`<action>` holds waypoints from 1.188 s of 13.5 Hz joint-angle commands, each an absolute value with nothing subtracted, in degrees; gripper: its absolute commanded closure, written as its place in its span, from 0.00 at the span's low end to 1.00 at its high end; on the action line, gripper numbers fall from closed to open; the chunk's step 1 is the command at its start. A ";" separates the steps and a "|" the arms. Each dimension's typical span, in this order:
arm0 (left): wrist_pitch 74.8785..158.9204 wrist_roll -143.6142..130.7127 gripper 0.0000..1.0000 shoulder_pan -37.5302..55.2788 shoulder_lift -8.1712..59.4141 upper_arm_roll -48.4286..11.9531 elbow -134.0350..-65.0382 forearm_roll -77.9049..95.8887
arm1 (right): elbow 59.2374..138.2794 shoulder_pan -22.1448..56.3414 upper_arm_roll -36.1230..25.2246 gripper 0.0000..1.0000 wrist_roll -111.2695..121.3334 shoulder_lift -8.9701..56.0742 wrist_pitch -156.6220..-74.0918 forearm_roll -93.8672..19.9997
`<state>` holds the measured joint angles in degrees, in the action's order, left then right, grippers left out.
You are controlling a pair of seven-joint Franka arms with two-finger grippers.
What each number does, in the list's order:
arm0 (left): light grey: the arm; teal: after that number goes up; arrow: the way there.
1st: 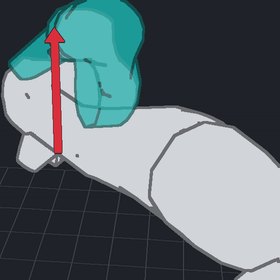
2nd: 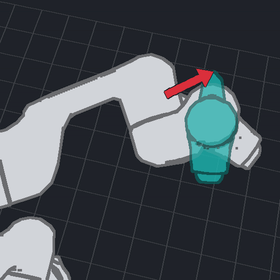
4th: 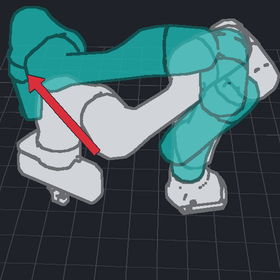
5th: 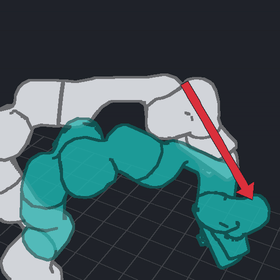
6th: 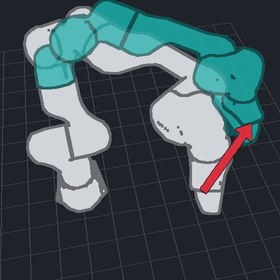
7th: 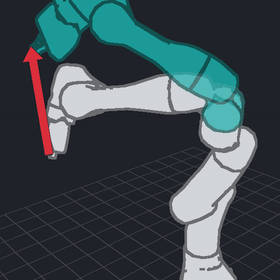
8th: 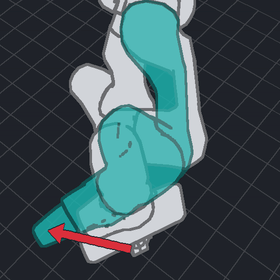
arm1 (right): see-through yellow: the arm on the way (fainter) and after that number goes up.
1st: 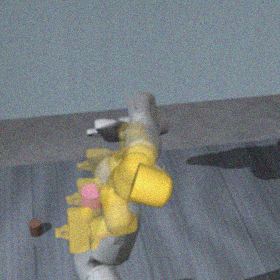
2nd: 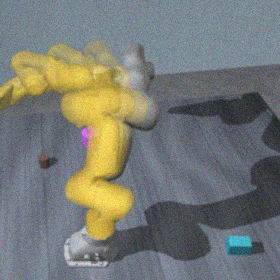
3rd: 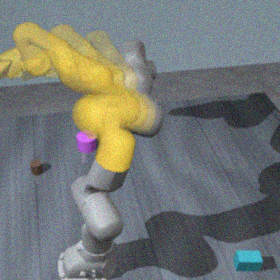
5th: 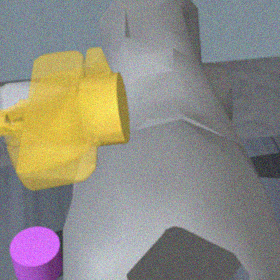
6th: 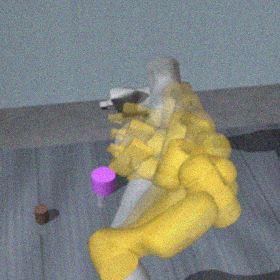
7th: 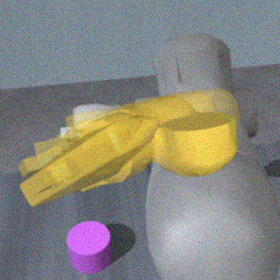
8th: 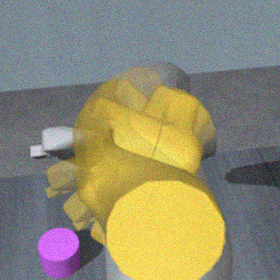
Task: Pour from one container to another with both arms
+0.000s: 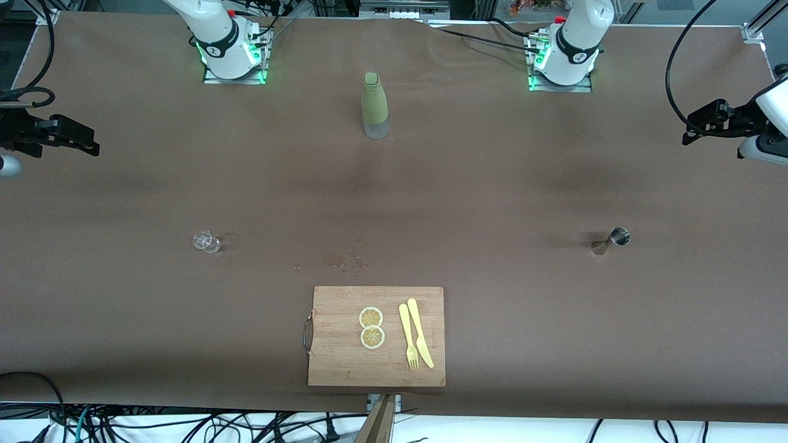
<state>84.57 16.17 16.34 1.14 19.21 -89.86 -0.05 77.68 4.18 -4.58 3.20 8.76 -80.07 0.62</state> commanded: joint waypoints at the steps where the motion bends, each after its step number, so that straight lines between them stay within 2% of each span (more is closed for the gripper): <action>1: 84.82 15.38 0.00 15.82 -0.35 18.28 -90.88 -1.32 | 78.31 4.04 -4.66 0.00 2.90 8.26 -80.25 1.32; 16: 84.81 10.81 0.00 15.12 -0.79 18.28 -91.23 0.44 | 78.31 3.96 -4.66 0.00 2.90 8.26 -80.33 1.49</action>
<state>84.57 12.39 15.93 0.76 19.18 -90.01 -0.03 77.81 4.03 -4.75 3.20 8.76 -80.07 0.67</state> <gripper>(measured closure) 0.000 0.000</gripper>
